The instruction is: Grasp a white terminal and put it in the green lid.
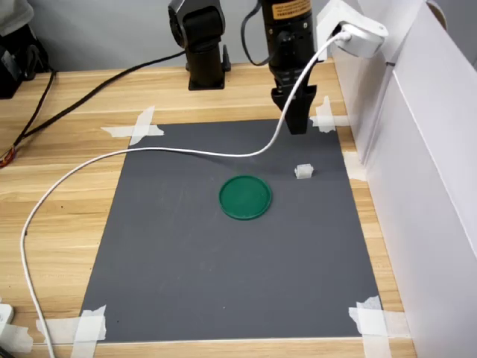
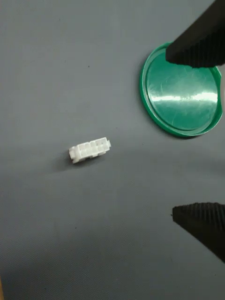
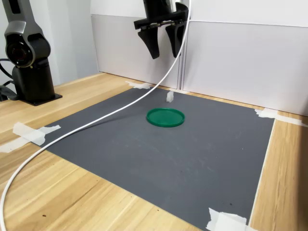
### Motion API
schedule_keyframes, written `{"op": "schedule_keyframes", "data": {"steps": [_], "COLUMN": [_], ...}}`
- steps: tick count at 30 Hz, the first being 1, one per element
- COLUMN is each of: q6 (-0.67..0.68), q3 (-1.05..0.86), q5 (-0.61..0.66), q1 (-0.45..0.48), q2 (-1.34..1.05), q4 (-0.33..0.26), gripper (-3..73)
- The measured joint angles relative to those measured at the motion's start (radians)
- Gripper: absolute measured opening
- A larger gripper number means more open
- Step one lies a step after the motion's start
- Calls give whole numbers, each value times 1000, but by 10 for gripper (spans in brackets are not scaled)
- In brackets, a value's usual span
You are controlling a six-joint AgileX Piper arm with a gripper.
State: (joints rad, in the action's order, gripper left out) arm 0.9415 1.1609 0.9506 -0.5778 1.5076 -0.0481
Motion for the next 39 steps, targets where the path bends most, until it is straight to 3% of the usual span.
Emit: {"op": "schedule_keyframes", "data": {"steps": [39], "q6": [45], "q3": [2], "q5": [-114], "q1": [-1], "q2": [243], "q4": [-26], "gripper": [673]}}
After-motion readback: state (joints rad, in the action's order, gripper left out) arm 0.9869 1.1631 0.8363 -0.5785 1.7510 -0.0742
